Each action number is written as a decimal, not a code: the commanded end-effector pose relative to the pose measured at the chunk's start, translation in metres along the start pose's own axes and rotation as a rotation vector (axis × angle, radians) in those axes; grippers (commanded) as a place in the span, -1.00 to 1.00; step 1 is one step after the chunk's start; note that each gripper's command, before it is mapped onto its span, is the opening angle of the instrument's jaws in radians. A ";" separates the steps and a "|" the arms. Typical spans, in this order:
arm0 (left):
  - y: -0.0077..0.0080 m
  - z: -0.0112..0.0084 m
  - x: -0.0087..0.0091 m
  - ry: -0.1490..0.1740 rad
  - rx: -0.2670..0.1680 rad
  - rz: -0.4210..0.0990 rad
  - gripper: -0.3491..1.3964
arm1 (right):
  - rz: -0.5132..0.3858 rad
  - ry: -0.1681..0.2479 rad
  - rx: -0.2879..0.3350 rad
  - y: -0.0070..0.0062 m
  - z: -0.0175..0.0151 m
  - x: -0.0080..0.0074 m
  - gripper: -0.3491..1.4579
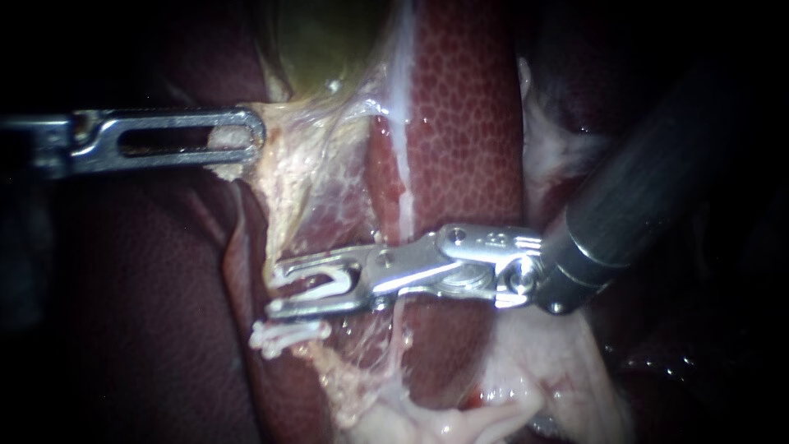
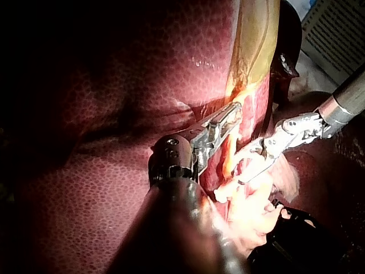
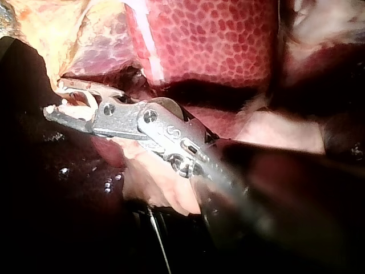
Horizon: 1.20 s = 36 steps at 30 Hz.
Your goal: Clipping third clip left tube
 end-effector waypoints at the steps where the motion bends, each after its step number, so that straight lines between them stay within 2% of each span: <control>1: 0.0000 0.0000 0.0000 0.000 0.000 0.000 -0.75 | 0.000 0.000 0.001 0.0000 0.0000 0.0000 -0.45; 16: 0.0000 0.0000 0.0000 0.000 0.000 0.000 -0.75 | 0.000 0.000 0.004 -0.0002 -0.0006 0.0000 -0.46; 29: 0.0000 -0.0001 0.0000 0.000 0.000 0.000 -0.75 | 0.004 0.000 0.015 -0.0003 -0.0027 0.0000 -0.61; 36: 0.0000 -0.0001 0.0000 0.000 0.000 0.000 -0.75 | 0.007 0.001 0.016 -0.0004 -0.0038 0.0003 -0.61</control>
